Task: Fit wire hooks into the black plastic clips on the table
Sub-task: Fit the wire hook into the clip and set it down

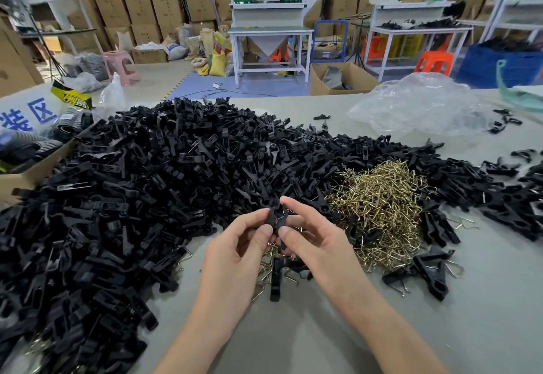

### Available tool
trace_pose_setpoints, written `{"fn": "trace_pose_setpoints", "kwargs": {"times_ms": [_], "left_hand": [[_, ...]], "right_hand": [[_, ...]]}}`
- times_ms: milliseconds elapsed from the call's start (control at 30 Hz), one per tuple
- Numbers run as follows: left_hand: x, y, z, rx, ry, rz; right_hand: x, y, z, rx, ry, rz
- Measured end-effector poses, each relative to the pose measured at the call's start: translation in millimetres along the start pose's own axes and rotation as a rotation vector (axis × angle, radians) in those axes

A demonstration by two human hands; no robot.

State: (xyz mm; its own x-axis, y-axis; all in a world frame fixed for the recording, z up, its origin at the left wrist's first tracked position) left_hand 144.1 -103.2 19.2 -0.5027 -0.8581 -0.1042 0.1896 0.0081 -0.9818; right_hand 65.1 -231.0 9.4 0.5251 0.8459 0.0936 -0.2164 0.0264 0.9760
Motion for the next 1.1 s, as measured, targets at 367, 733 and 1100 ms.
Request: {"fn": "trace_pose_setpoints", "kwargs": {"times_ms": [367,733,1100], "left_hand": [[2,-5,-2,0.012,0.027,-0.011],[1,-11,-4,0.065,0.001,0.065],[2,-9,1,0.043,0.19,0.16]], "right_hand": [[3,5,1,-0.038,0.075,-0.049],[1,6,-1,-0.06,0.076,-0.136],[1,10,-3,-0.036,0.133,-0.166]]}}
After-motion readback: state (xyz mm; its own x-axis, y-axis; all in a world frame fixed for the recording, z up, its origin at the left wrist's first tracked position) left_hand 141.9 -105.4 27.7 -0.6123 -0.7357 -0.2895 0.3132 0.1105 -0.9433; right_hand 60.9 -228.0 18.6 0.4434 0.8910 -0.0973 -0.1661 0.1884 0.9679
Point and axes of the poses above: each hand's wrist, its own z-axis towards the middle knuckle, its own x-axis out of the palm, y = z × x, the point moved 10 cm from there along z, towards the middle knuckle, and after that the axes turned 4 degrees about -x, right-handed, at the moved point
